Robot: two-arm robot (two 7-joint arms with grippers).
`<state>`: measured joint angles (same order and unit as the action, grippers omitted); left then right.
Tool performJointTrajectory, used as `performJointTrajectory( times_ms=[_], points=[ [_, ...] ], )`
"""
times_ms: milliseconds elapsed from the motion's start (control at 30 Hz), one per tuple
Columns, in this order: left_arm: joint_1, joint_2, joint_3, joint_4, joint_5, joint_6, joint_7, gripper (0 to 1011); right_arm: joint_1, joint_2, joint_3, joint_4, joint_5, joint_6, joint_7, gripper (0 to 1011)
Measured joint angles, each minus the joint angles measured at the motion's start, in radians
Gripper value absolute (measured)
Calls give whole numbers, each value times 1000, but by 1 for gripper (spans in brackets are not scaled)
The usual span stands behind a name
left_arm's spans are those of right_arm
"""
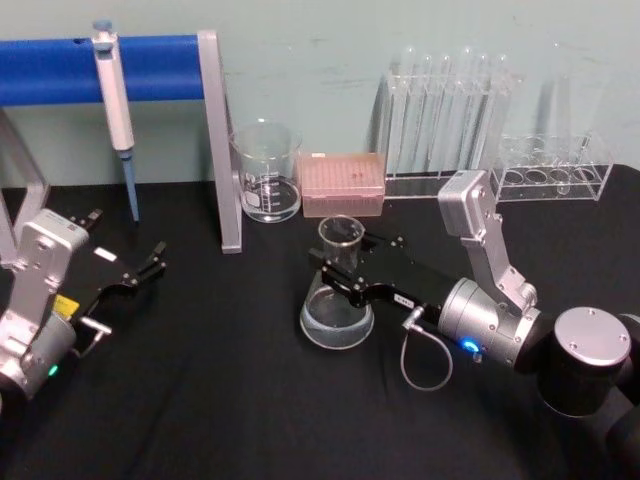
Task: Grasp the erlenmeyer flask with one hand, shake it three times, then place it back.
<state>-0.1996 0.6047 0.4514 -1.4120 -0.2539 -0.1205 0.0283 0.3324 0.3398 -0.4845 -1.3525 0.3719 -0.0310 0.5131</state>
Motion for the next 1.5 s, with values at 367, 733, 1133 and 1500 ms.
performJointTrajectory(
  times_ms=[367, 733, 1133, 1500],
  points=[
    [0, 0, 0, 0, 0, 0, 0, 1001, 2, -4, -3, 15, -3, 6, 1, 457],
    [0, 0, 0, 0, 0, 0, 0, 1001, 6, -10, -5, 32, -8, 16, -4, 457],
    [0, 0, 0, 0, 0, 0, 0, 1001, 8, -14, -9, 38, -17, 24, -9, 458],
    [0, 0, 0, 0, 0, 0, 0, 1001, 8, -13, -9, 38, -16, 24, -9, 458]
  ],
)
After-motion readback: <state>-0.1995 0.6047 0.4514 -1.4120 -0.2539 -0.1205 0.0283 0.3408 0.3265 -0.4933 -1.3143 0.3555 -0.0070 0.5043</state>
